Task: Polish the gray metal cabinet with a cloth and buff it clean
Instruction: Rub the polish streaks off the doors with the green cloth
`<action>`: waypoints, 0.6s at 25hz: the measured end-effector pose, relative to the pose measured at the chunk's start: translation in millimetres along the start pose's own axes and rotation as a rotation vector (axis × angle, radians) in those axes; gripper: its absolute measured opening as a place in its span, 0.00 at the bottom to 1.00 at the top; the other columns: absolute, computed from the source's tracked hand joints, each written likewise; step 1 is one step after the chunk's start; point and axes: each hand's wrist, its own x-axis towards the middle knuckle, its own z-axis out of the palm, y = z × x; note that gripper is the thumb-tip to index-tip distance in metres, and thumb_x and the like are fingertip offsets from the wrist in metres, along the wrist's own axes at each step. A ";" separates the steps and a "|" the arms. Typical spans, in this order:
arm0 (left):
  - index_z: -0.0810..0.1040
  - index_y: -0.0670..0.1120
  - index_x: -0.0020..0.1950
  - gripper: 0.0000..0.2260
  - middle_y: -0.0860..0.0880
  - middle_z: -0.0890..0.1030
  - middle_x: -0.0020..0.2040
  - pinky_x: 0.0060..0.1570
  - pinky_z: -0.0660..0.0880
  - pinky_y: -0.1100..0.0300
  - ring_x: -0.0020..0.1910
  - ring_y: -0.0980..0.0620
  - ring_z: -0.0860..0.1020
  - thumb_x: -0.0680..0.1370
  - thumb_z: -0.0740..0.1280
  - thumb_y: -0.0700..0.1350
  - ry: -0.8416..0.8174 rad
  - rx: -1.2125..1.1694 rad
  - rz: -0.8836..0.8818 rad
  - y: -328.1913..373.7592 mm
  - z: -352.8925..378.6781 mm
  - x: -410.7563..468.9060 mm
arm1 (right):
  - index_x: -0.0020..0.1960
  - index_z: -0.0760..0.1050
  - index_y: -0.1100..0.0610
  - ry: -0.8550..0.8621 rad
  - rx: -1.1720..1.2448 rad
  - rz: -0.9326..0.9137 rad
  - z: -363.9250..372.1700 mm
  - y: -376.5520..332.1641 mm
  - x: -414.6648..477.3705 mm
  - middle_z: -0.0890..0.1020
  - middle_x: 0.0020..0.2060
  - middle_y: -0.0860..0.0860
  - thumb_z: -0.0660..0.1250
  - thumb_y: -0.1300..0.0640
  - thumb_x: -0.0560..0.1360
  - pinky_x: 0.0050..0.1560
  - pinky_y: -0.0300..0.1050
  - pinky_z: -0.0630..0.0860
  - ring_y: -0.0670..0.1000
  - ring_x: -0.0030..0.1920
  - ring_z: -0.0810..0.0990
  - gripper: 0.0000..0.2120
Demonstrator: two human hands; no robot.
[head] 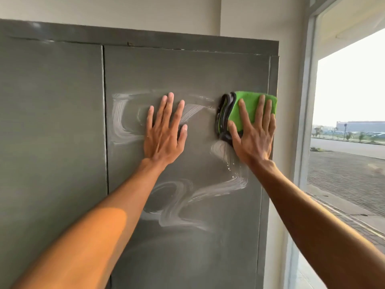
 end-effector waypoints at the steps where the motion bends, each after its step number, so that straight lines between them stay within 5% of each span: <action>1: 0.55 0.48 0.84 0.28 0.43 0.52 0.84 0.81 0.48 0.42 0.83 0.46 0.50 0.85 0.55 0.53 0.001 0.011 -0.011 0.5 0.6 -0.1 | 0.82 0.52 0.41 0.005 -0.005 -0.002 -1.7 -3.5 13.1 0.48 0.82 0.59 0.50 0.34 0.82 0.80 0.58 0.46 0.60 0.82 0.45 0.31; 5: 0.53 0.49 0.84 0.27 0.44 0.52 0.84 0.80 0.48 0.42 0.83 0.46 0.50 0.85 0.52 0.53 0.027 0.030 -0.028 2.9 6.7 -2.5 | 0.82 0.54 0.42 0.052 -0.040 0.010 6.0 -6.3 -2.6 0.49 0.82 0.58 0.50 0.35 0.83 0.80 0.58 0.48 0.59 0.82 0.46 0.30; 12: 0.54 0.51 0.84 0.26 0.46 0.53 0.84 0.80 0.49 0.41 0.83 0.47 0.52 0.86 0.52 0.52 0.056 -0.005 -0.127 12.3 7.4 -17.7 | 0.80 0.61 0.45 -0.118 -0.053 -0.121 25.5 14.6 -190.8 0.52 0.82 0.60 0.56 0.35 0.81 0.77 0.63 0.56 0.62 0.82 0.49 0.30; 15: 0.53 0.51 0.84 0.25 0.46 0.53 0.84 0.80 0.50 0.40 0.83 0.47 0.51 0.87 0.52 0.52 0.059 -0.003 -0.127 13.0 8.0 -21.2 | 0.79 0.63 0.45 -0.081 -0.025 -0.115 19.2 14.0 -143.5 0.53 0.81 0.61 0.57 0.35 0.80 0.78 0.62 0.55 0.61 0.82 0.49 0.31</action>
